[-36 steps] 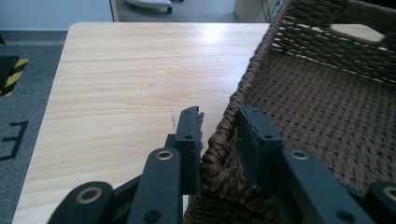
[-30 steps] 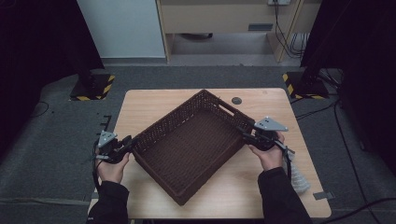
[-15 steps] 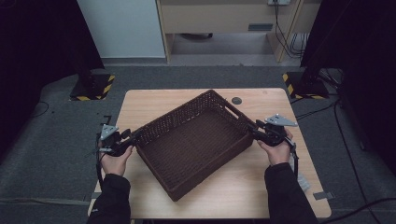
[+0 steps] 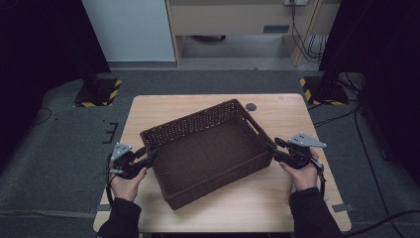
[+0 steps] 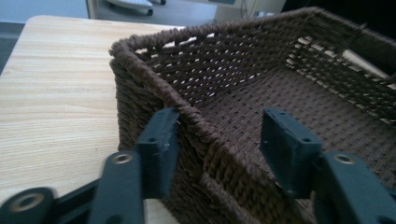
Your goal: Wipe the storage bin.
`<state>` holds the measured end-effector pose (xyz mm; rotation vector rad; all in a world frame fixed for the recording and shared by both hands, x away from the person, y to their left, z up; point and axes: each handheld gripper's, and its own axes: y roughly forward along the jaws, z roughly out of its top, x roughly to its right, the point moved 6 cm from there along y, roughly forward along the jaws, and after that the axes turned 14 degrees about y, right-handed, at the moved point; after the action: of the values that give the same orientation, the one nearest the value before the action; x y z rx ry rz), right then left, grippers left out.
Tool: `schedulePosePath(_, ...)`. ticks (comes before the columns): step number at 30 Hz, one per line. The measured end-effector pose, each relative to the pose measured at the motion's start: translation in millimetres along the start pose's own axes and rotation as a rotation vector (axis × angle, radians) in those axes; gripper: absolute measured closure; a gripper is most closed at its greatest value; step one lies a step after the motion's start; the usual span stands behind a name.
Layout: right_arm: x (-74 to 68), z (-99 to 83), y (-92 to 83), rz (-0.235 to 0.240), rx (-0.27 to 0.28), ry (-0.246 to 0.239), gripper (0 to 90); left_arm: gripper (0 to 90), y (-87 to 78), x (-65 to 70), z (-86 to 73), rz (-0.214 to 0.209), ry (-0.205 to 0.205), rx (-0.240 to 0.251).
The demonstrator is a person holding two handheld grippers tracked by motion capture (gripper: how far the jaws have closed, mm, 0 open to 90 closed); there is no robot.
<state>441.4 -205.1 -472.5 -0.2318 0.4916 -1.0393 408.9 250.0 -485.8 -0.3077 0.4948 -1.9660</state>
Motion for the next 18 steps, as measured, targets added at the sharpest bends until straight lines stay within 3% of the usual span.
schedulePosePath(3, 4.3, 3.0, 6.6, -0.007, -0.004, -0.015, 62.6, 44.7, 11.9, -1.0, 4.2, 0.015, 0.006, 0.003)
schedulePosePath(8, 7.7, -6.4, 9.2, -0.008, -0.064, -0.004, 77.2, 45.6, 22.8, -3.0, 10.9, 0.014, 0.014, 0.01)
schedulePosePath(13, 4.9, -13.0, -2.8, -0.005, -0.058, -0.006, 76.6, 43.8, 9.9, 1.3, 11.2, -0.002, 0.031, 0.028)
schedulePosePath(18, -6.6, -23.3, -19.4, -0.025, -0.063, -0.008, 74.0, 47.0, -8.4, 14.4, 4.3, -0.053, 0.044, 0.031)
